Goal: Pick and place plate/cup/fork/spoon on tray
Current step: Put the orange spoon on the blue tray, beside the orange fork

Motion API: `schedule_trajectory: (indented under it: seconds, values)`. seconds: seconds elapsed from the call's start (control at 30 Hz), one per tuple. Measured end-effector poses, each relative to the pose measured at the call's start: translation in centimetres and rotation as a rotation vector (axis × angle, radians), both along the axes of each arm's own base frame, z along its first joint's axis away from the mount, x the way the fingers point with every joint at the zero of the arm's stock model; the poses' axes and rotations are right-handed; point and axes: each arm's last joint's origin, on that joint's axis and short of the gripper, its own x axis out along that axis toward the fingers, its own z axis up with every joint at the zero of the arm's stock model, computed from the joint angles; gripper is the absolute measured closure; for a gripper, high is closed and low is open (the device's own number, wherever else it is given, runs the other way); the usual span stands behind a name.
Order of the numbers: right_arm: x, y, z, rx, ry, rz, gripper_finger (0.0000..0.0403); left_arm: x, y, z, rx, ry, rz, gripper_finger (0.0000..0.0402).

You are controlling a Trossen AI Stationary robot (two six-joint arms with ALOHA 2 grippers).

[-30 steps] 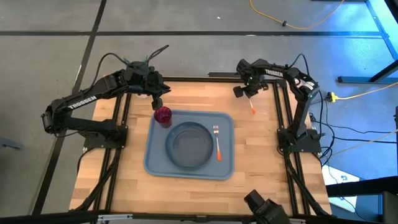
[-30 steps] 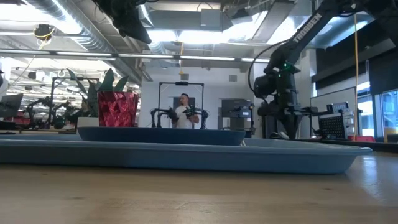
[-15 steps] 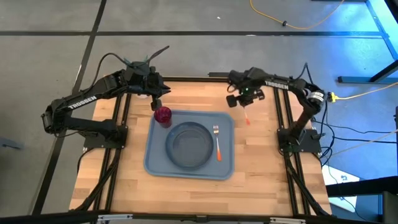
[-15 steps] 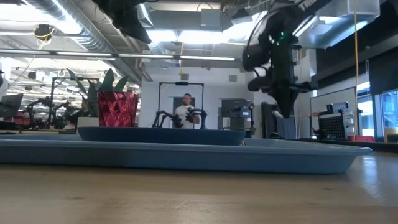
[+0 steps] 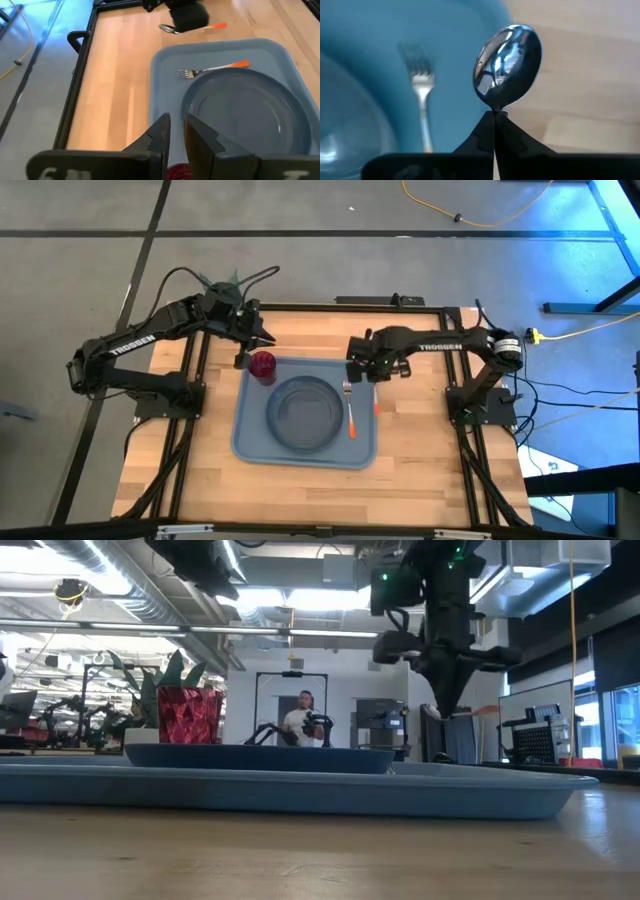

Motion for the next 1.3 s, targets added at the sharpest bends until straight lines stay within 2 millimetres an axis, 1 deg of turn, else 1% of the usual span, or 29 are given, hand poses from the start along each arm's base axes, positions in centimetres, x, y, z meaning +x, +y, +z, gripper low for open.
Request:
schedule_trajectory:
  seconds: [0.13,0.3,0.5,0.63,1.0,1.23,1.3]
  values:
    - [0.7,1.8,0.0,-0.028,-0.025,-0.045,0.0403,0.0,0.0,0.0,0.025,0.004,-0.019,0.0355]
    - [1.2,2.6,-0.7,-0.035,-0.016,-0.068,0.0403,-0.1,-0.1,-0.2,0.047,0.026,-0.043,0.0355]
    - [2.6,2.6,-2.4,-0.027,-0.041,-0.061,0.0403,-0.2,-0.1,-0.3,0.042,0.039,-0.045,0.0355]
    - [2.7,2.6,-3.2,-0.009,-0.006,-0.059,0.0403,-0.2,-0.1,-0.3,0.042,0.039,-0.045,0.0355]
    - [3.3,2.7,-4.8,0.012,0.002,-0.051,0.0403,-0.2,-0.1,-0.3,0.043,0.036,-0.045,0.0355]
    - [3.1,2.8,-5.3,0.014,0.003,-0.048,0.0403,-0.2,-0.1,-0.3,0.044,0.037,-0.045,0.0355]
    - [3.0,2.8,-5.7,0.013,-0.012,-0.048,0.0403,-0.2,-0.1,-0.3,0.043,0.037,-0.045,0.0355]
